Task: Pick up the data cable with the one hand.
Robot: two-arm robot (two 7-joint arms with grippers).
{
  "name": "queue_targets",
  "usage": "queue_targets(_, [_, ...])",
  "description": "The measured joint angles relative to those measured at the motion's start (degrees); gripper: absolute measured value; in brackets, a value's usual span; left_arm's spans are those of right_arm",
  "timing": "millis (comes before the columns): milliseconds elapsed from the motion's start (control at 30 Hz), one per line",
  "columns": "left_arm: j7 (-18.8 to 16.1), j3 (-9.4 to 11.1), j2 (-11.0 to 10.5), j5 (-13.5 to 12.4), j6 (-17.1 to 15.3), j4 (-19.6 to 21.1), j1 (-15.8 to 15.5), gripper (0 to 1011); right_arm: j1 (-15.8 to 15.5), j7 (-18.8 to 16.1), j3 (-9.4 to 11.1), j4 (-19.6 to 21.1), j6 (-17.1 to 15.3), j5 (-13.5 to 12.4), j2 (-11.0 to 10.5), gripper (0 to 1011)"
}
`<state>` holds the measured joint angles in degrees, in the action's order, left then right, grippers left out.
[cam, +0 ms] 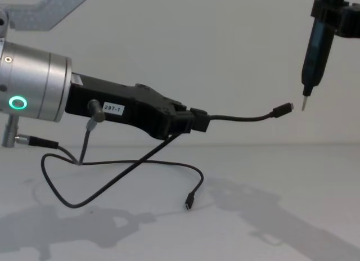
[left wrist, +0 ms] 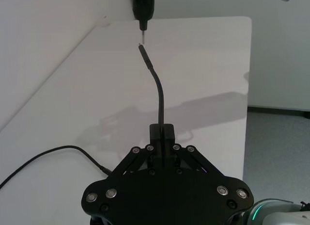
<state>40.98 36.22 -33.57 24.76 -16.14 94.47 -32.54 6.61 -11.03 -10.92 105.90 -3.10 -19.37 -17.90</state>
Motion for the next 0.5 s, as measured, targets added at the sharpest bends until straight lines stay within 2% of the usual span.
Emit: queue_targets(500, [0.27,-0.09,-0.14,0.16,0.35,0.18,-0.08,32,0.66,-1.36,0.35,0.28,-1.11,-1.14,0.38,279])
